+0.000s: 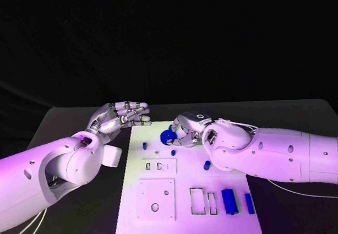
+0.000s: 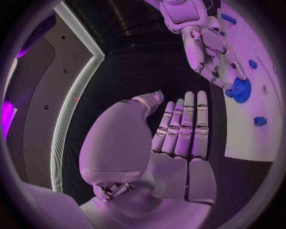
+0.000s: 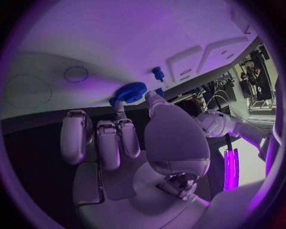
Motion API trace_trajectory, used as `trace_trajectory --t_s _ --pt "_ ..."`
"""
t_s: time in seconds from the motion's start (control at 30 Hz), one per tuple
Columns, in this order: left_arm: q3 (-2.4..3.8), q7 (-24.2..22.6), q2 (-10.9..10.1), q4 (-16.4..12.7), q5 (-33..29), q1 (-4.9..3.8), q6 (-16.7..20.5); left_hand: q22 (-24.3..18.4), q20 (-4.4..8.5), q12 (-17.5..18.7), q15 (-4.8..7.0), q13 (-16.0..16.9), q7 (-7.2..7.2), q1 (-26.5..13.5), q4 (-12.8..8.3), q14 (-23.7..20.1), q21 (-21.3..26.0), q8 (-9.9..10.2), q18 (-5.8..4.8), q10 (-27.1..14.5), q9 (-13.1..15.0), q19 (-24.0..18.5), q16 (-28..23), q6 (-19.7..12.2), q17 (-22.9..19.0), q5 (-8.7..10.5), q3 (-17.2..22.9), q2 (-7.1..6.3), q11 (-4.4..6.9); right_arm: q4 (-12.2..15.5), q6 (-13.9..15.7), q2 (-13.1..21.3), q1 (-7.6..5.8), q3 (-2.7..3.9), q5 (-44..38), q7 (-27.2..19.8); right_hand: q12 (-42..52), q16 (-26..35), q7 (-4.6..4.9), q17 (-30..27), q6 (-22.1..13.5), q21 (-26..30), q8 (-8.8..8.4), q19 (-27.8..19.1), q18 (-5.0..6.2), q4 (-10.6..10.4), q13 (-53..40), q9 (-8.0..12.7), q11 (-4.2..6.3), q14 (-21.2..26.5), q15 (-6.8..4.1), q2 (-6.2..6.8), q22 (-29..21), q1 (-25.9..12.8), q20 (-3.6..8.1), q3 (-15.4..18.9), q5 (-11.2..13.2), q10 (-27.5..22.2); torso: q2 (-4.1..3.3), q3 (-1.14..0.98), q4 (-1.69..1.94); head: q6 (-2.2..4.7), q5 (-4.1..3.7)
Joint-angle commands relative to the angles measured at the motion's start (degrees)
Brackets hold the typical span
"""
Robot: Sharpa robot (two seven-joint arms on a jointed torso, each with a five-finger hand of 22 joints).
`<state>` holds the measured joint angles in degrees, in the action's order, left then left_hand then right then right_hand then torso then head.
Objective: Assemble the parts on the task board
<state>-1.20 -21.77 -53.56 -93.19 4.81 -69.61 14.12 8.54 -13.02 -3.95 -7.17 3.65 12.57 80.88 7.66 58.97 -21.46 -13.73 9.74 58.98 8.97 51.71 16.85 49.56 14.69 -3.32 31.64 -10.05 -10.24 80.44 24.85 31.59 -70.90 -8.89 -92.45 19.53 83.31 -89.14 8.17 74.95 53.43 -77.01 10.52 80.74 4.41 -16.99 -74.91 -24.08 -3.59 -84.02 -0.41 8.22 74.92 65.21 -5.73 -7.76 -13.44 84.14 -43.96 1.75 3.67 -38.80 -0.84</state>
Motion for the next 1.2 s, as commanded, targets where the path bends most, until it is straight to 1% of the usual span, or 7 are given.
trace_trajectory --t_s 0.03,0.3,0.47,0.57,0.6,0.77,1.2 --pt "0.04 -0.3 0.0 0.0 0.0 -0.06 -1.0 0.0 -0.08 0.2 -0.22 0.0 1.63 -0.3 -0.3 -0.1 -0.3 0.4 0.58 -0.1 -0.1 -0.5 -0.4 -0.4 0.1 0.26 -0.1 0.06 -0.42 0.8 -0.6 0.7 0.12 -0.09 -0.7 0.6 0.2 -0.2 -0.14 11.7 0.2 -0.3 0.32 0.3 -0.71 0.2 -9.3 -0.1 0.20 -5.3 -0.06 -0.39 2.0 0.0 -0.02 -0.2 -0.3 1.9 0.02 -0.02 0.05 0.01 -0.03" --pt "0.03 -0.4 0.0 0.4 0.0 -0.05 -1.0 0.0 -0.10 0.2 -0.24 0.0 1.66 -0.3 -0.3 -0.1 -0.3 0.4 0.57 -0.2 -0.1 -0.6 -0.5 -0.4 0.1 0.26 0.0 0.10 -0.45 6.0 4.0 6.8 -0.30 -0.01 0.5 -0.4 0.2 -0.2 -0.23 11.7 0.5 -0.4 0.31 0.3 -0.74 0.3 -9.3 -0.2 0.32 -5.3 -0.18 -0.13 2.1 0.7 0.09 -0.5 -0.3 1.9 0.18 -0.14 -0.23 0.26 0.17" --pt "-0.03 -0.5 0.1 1.0 0.0 0.01 -1.1 0.0 -0.10 0.2 -0.24 0.0 1.66 -0.3 -0.3 -0.1 -0.3 0.4 0.57 -0.2 -0.1 -0.6 -0.5 -0.4 0.1 0.26 0.0 0.10 -0.45 8.4 6.2 11.9 -1.59 0.04 12.1 -6.7 -2.1 0.4 -0.14 9.4 0.3 2.6 -0.42 -1.7 -0.01 0.6 -7.3 -0.2 0.28 -4.8 -0.21 3.36 -0.4 7.2 0.21 -0.7 -0.1 0.4 0.52 -0.40 -0.70 0.57 0.28" --pt "-0.12 -0.7 0.1 1.4 0.0 0.09 -1.2 0.0 -0.10 0.2 -0.24 0.0 1.66 -0.3 -0.3 -0.1 -0.3 0.4 0.57 -0.2 -0.1 -0.6 -0.5 -0.4 0.1 0.26 0.0 0.10 -0.45 9.1 5.7 15.2 -2.26 0.05 20.4 -12.5 -4.7 0.9 -0.02 8.0 0.2 5.1 -0.89 -3.4 0.57 1.3 -5.1 -0.2 0.22 -4.5 -0.18 4.04 -2.5 12.5 0.17 -0.5 -0.1 -1.3 0.78 -0.63 -1.05 0.54 0.03" --pt "-0.16 -0.7 0.2 1.5 0.0 0.12 -1.3 0.0 -0.11 0.3 -0.27 0.0 1.68 -0.4 -0.3 -0.2 -0.3 0.5 0.57 -0.2 -0.1 -0.6 -0.5 -0.4 0.2 0.26 0.0 0.12 -0.47 9.2 5.2 16.4 -2.41 0.05 22.6 -14.3 -5.6 1.0 0.05 7.6 0.0 5.8 -1.09 -3.9 0.73 1.6 -4.4 -0.2 0.20 -4.4 -0.17 4.14 -3.1 14.2 0.19 -1.1 -3.9 -1.9 0.86 -0.74 -1.16 0.54 -0.03" --pt "-0.38 -1.1 0.4 2.0 0.0 0.33 -1.9 0.0 -0.12 0.3 -0.27 0.0 1.68 -0.4 -0.3 -0.2 -0.3 0.5 0.57 -0.2 -0.1 -0.6 -0.6 -0.5 0.2 0.26 0.0 0.11 -0.47 9.0 1.9 21.1 -2.76 0.03 28.7 -21.1 -7.6 1.3 0.41 6.6 -0.4 7.7 -1.72 -5.2 1.10 2.5 -2.7 -0.2 -0.12 -4.1 0.13 5.19 -4.4 18.4 -0.06 -1.8 -3.1 -3.7 1.10 -1.18 -1.57 0.58 -0.40" --pt "-0.65 -1.3 0.9 2.6 0.0 0.93 -2.6 0.0 -0.13 0.3 -0.28 0.0 1.66 -0.4 -0.4 -0.2 -0.3 0.5 0.57 -0.3 -0.1 -0.7 -0.6 -0.5 0.2 0.26 0.0 0.11 -0.47 5.9 -0.2 25.2 -1.11 -0.07 29.9 -25.9 -8.5 1.4 0.90 6.2 -1.8 8.5 -3.13 -5.7 1.21 2.6 -1.7 0.2 -0.55 -3.9 0.49 5.87 -4.7 21.3 -0.36 -1.5 -3.9 -4.6 1.08 -2.28 -2.02 0.38 -1.20"
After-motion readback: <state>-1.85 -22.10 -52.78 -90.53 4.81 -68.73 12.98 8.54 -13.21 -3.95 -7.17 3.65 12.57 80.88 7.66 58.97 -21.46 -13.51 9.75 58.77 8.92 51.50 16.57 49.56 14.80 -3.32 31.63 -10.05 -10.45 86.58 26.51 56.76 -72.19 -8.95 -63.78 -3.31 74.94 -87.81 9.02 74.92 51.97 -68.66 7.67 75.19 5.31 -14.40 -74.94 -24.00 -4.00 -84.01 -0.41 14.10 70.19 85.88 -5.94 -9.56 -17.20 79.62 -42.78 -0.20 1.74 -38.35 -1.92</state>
